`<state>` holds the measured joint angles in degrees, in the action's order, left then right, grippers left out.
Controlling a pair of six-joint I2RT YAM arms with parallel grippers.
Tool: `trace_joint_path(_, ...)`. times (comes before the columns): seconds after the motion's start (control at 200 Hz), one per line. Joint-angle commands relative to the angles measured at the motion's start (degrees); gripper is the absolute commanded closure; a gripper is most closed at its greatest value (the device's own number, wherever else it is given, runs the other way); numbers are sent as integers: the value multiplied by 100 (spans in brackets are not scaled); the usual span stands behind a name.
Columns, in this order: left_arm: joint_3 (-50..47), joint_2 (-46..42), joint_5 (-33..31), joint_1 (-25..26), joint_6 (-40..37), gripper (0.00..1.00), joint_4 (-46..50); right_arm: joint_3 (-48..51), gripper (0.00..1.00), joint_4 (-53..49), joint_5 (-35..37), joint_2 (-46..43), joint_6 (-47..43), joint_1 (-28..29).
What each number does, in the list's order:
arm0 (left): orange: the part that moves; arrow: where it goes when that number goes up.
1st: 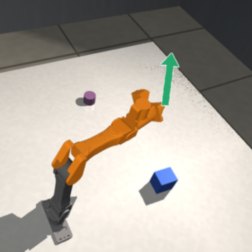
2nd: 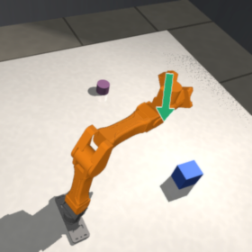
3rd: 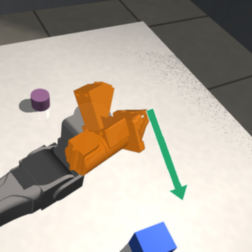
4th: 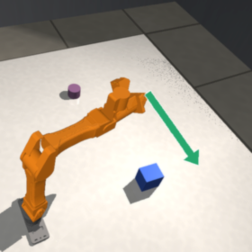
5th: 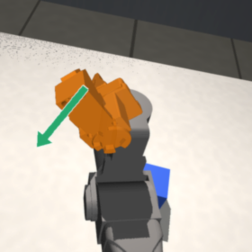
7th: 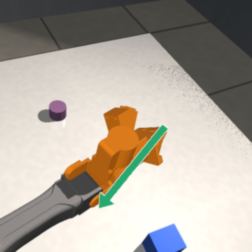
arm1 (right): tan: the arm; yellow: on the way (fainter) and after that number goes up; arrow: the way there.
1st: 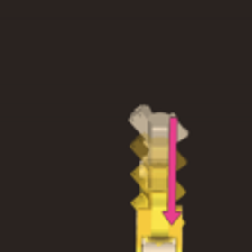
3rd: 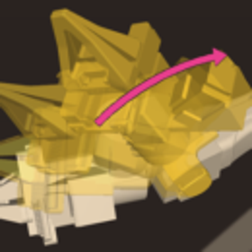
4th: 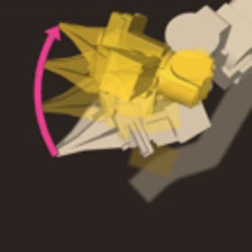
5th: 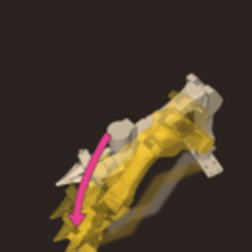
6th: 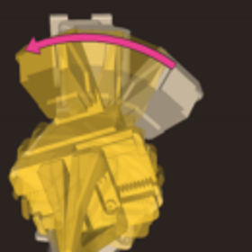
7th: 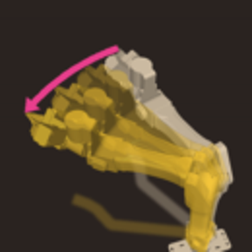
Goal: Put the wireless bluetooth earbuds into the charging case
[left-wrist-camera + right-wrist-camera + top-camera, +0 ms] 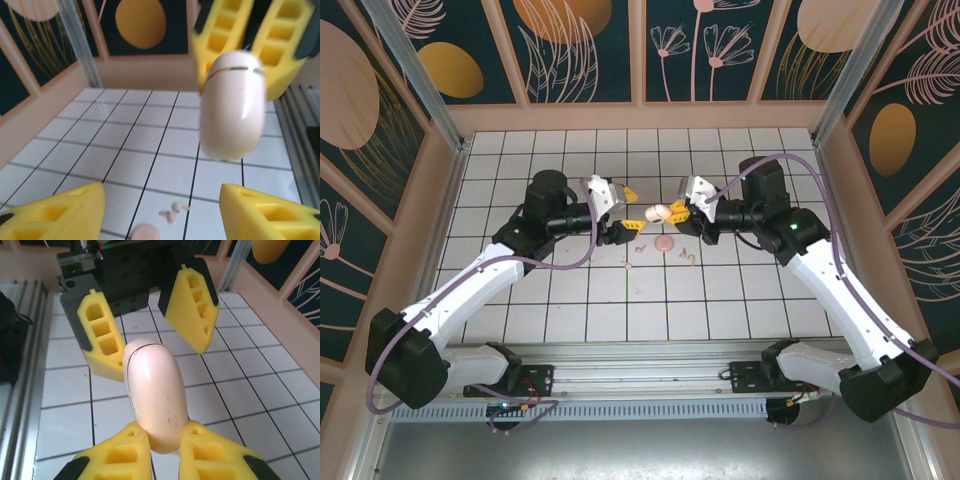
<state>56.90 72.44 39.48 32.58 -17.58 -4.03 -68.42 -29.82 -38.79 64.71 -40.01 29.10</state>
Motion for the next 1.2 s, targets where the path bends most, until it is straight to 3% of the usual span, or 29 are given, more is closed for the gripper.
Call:
trace_joint_path(0.0, 169, -38, -286, -6, -796, 38, 773, -169, 85, -578, 871, 66, -460, 192)
trace_joint_path(0.175, 246, -56, -188, -8, -1144, 36, 1168, -397, 86, -858, 1358, 423, -639, 686)
trace_joint_path(0.806, 233, -16, 480, -10, -1238, 40, 1317, -435, 86, -345, 1674, 820, -666, 1133)
trace_joint_path(1.196, 267, 6, -150, -11, -1690, 39, 1862, -505, 85, -583, 2140, 545, -875, 1141)
